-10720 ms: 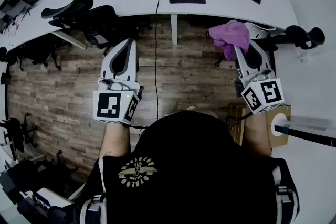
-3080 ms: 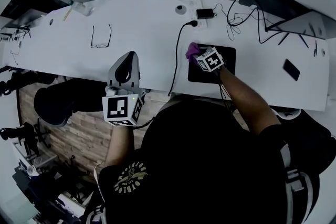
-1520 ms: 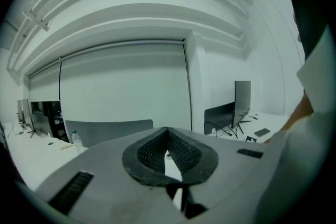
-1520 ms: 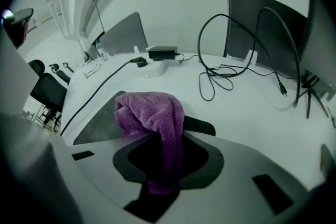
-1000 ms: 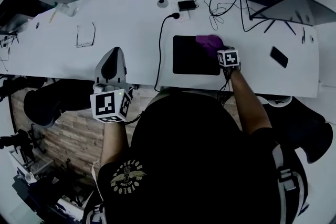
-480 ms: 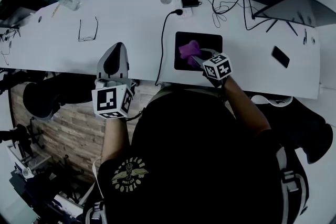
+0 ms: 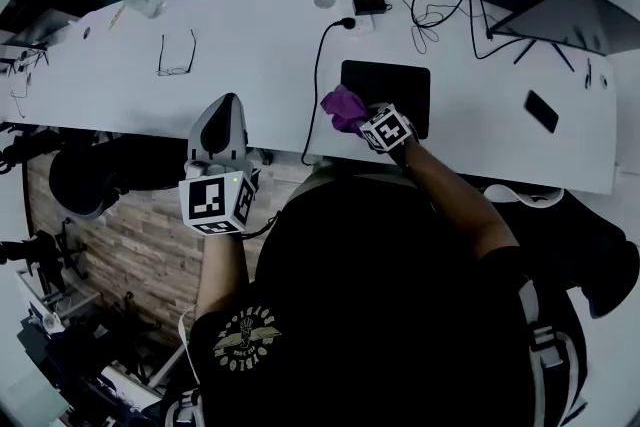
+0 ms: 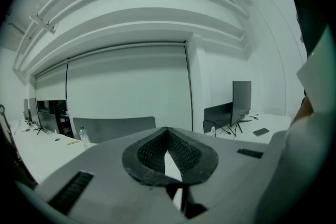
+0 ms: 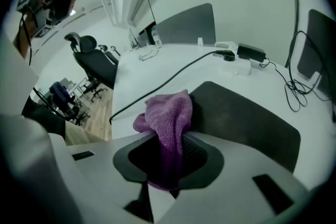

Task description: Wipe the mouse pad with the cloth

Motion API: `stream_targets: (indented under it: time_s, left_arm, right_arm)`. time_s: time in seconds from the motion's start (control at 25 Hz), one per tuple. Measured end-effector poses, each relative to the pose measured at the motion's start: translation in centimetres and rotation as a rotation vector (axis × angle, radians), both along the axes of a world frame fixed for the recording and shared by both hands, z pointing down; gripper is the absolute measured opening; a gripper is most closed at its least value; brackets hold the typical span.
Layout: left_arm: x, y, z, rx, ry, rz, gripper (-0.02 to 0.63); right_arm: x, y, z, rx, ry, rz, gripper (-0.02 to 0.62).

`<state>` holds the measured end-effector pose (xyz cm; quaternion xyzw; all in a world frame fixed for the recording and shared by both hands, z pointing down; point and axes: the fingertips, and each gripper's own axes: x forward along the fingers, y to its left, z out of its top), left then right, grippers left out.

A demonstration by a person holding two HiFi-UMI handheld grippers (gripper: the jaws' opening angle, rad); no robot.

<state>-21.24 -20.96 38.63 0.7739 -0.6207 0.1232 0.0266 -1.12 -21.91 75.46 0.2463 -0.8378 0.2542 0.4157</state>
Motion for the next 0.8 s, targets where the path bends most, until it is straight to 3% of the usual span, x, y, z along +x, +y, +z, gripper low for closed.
stream_targets:
  time_s: [0.8]
  left_arm:
    - [2.5, -0.3, -0.5, 0.034, 0.040, 0.046, 0.002]
  right_arm:
    - [10.9, 1.2, 1.5, -0.002, 0.111, 0.198, 0.094]
